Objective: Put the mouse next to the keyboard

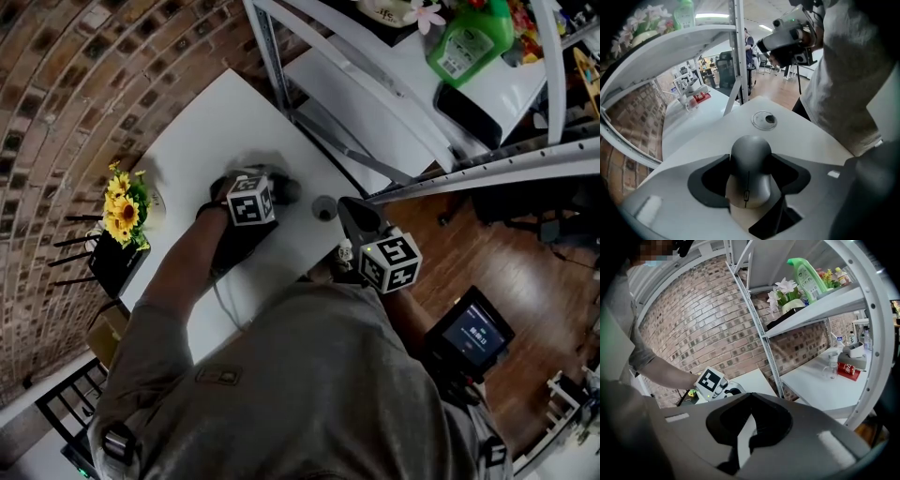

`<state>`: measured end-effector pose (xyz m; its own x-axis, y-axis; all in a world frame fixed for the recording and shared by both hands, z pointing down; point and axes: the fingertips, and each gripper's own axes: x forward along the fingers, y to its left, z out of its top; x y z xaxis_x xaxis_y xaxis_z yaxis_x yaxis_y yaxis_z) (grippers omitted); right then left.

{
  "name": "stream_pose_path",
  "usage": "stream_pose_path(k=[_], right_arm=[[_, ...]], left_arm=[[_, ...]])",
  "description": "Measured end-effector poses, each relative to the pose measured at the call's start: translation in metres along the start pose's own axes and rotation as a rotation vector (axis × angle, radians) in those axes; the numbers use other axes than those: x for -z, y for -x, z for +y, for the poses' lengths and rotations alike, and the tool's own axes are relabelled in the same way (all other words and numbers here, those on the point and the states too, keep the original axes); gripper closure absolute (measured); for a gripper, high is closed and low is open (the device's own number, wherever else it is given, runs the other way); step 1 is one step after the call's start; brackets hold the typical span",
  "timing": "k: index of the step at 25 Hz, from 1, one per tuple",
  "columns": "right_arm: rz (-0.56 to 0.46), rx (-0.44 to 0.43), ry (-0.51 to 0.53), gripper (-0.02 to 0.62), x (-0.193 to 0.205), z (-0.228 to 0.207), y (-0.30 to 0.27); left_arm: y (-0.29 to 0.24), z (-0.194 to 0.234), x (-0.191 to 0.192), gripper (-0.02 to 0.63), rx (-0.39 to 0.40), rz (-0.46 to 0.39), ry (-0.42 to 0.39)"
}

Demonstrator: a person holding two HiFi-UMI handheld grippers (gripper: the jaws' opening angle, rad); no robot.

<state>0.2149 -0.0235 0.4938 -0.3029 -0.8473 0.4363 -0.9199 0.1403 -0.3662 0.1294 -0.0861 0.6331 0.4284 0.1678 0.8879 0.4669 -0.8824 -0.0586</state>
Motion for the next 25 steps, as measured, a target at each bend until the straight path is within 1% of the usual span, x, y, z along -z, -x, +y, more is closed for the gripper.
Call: stream_pose_path(k=[6, 13, 20, 25], right_arm=[[0.01, 0.001, 0.002, 0.584, 0.001, 0.003, -0.006], [0.012, 0.007, 0.004, 0.584, 0.001, 0.003, -0.006], [0.012, 0.001, 0.005, 0.584, 0.002, 0.004, -0.006], [0.013, -0.014, 0.008, 0.584, 0.001, 0.005, -0.005]], left_arm=[[-0.001, -0.005, 0.003, 0.336, 0.024, 0.021, -0.081], [-0.01, -0.009, 0.009, 0.336, 0.051, 0.056, -0.109], [-0.011, -0.01, 0.011, 0.335, 0.067, 0.073, -0.097], [-0.001, -0.003, 0.003, 0.295, 0.031, 0.04, -0.053]])
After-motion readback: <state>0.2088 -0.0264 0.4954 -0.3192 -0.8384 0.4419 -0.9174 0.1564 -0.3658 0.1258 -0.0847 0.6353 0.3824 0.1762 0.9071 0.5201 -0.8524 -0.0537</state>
